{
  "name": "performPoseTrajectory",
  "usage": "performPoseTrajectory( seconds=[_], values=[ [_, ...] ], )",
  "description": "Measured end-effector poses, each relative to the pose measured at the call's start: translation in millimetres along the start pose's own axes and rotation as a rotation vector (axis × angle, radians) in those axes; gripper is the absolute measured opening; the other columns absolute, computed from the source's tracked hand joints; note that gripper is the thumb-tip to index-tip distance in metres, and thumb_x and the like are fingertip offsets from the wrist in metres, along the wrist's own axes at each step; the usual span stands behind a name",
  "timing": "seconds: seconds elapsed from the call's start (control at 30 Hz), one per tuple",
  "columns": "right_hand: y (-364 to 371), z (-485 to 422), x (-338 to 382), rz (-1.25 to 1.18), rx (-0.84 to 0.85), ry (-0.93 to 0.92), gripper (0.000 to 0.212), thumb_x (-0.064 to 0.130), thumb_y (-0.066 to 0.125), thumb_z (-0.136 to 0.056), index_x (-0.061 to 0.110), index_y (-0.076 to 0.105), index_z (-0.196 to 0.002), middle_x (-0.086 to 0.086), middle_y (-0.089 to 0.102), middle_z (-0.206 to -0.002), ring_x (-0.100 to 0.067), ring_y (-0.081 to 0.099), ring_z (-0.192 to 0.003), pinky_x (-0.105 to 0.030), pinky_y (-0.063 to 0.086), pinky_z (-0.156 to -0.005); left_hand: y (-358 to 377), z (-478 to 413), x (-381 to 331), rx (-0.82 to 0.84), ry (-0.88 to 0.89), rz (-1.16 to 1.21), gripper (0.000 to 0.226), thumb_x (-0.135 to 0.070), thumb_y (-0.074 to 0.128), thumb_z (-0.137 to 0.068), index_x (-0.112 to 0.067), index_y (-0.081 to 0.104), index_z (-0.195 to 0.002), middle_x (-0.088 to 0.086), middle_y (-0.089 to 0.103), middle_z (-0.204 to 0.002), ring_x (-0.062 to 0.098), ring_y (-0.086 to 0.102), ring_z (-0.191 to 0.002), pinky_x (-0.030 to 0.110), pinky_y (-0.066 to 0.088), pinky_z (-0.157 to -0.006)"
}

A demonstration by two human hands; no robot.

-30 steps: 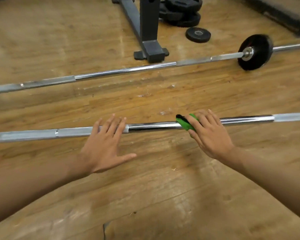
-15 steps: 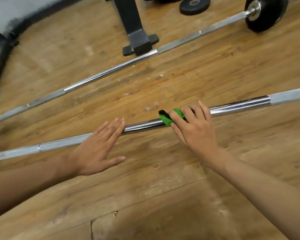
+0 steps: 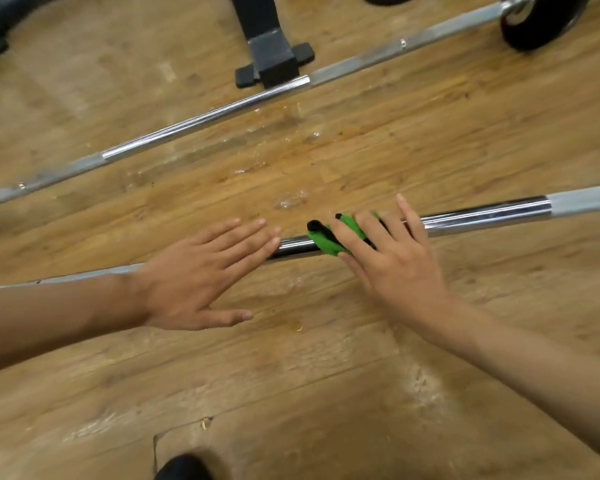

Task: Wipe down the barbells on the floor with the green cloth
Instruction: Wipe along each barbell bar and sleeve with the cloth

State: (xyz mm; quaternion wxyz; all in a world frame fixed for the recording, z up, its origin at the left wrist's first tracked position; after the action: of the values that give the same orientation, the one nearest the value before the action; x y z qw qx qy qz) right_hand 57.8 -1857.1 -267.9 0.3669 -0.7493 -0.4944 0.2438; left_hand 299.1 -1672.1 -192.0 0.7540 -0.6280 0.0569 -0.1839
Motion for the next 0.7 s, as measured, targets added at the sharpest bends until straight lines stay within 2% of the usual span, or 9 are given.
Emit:
performPoseTrajectory(
  seconds=[0.1, 0.17, 0.3, 0.37, 0.43, 0.57, 0.63, 0.7],
  values=[
    [-13.0, 4.4, -34.8, 0.097, 0.080, -0.178, 0.037, 0.034, 0.049, -0.109, 0.018, 0.061, -0.140, -0.012, 0.067, -0.118, -0.034, 0.066, -0.108, -0.053, 0.035, -0.120, -2.0, -26.2, 6.6, -0.039, 0.163, -0.031, 0.100, -0.071, 0.035, -0.100, -0.002, 0.008, -0.166, 0.015, 0.008, -0.175, 0.032, 0.009, -0.162, 0.048, 0.012, -0.129],
    [-27.8, 12.4, -65.2, 0.131, 0.160, -0.183, 0.038, 0.036, 0.044, -0.111, 0.016, 0.058, -0.140, -0.013, 0.066, -0.119, -0.035, 0.065, -0.112, -0.054, 0.030, -0.122, 5.2, -37.8, 13.6, -0.077, 0.232, -0.027, 0.104, -0.073, 0.040, -0.096, -0.001, 0.010, -0.165, 0.016, 0.010, -0.174, 0.033, 0.012, -0.161, 0.049, 0.014, -0.128],
    [-58.5, 35.6, -106.9, 0.170, 0.286, 0.027, 0.043, 0.037, 0.037, -0.111, 0.014, 0.057, -0.140, -0.013, 0.064, -0.123, -0.038, 0.060, -0.117, -0.058, 0.025, -0.123, 18.3, -40.5, 12.9, -0.158, 0.263, 0.052, 0.106, -0.072, 0.045, -0.094, 0.001, 0.014, -0.165, 0.018, 0.013, -0.174, 0.033, 0.014, -0.161, 0.049, 0.017, -0.128],
    [-59.1, 35.6, -88.2, 0.181, 0.291, 0.191, 0.044, 0.036, 0.033, -0.111, 0.014, 0.060, -0.137, -0.014, 0.064, -0.122, -0.039, 0.057, -0.122, -0.059, 0.025, -0.123, 18.6, -38.7, 11.3, -0.163, 0.259, 0.047, 0.104, -0.072, 0.043, -0.096, 0.000, 0.013, -0.165, 0.017, 0.013, -0.174, 0.033, 0.014, -0.161, 0.050, 0.017, -0.128],
    [-48.1, 21.6, -42.0, 0.132, 0.289, 0.269, 0.041, 0.035, 0.036, -0.109, 0.015, 0.062, -0.135, -0.014, 0.065, -0.119, -0.041, 0.057, -0.122, -0.058, 0.023, -0.123, 18.4, -38.4, 9.8, -0.159, 0.249, 0.034, 0.102, -0.072, 0.043, -0.097, -0.001, 0.014, -0.165, 0.016, 0.013, -0.174, 0.033, 0.013, -0.161, 0.050, 0.017, -0.128],
    [-21.9, -1.5, 35.1, -0.017, 0.302, 0.096, 0.042, 0.032, 0.047, -0.106, 0.018, 0.057, -0.144, -0.011, 0.065, -0.124, -0.039, 0.059, -0.121, -0.054, 0.017, -0.127, 18.6, -29.7, 5.2, -0.187, 0.236, 0.001, 0.101, -0.073, 0.037, -0.098, -0.001, 0.016, -0.165, 0.016, 0.014, -0.174, 0.033, 0.013, -0.161, 0.049, 0.013, -0.129],
    [-31.5, 4.8, 12.5, 0.016, 0.349, -0.001, 0.046, 0.033, 0.044, -0.108, 0.022, 0.049, -0.153, -0.011, 0.065, -0.130, -0.036, 0.058, -0.127, -0.052, 0.012, -0.128, 20.1, -18.3, 5.7, -0.197, 0.221, -0.005, 0.103, -0.075, 0.037, -0.097, -0.001, 0.015, -0.165, 0.016, 0.014, -0.174, 0.033, 0.013, -0.161, 0.048, 0.013, -0.129],
    [-47.1, 22.5, -30.2, 0.087, 0.351, 0.040, 0.045, 0.032, 0.042, -0.109, 0.022, 0.048, -0.153, -0.012, 0.065, -0.130, -0.034, 0.057, -0.130, -0.057, 0.014, -0.127, 23.9, -4.2, 7.2, -0.187, 0.193, 0.012, 0.105, -0.076, 0.038, -0.096, -0.002, 0.014, -0.166, 0.014, 0.013, -0.174, 0.033, 0.013, -0.161, 0.048, 0.013, -0.129]
  ],
)
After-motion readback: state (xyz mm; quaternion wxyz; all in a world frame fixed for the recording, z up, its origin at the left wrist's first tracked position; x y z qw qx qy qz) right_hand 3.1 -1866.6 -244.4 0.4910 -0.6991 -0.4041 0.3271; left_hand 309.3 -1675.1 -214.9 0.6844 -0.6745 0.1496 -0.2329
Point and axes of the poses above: each hand's wrist, its own z-axis away from the middle knuckle, its own y-axis out of the palm, x = y × z, the point moved 1 cm from there along -z, towards the middle knuckle
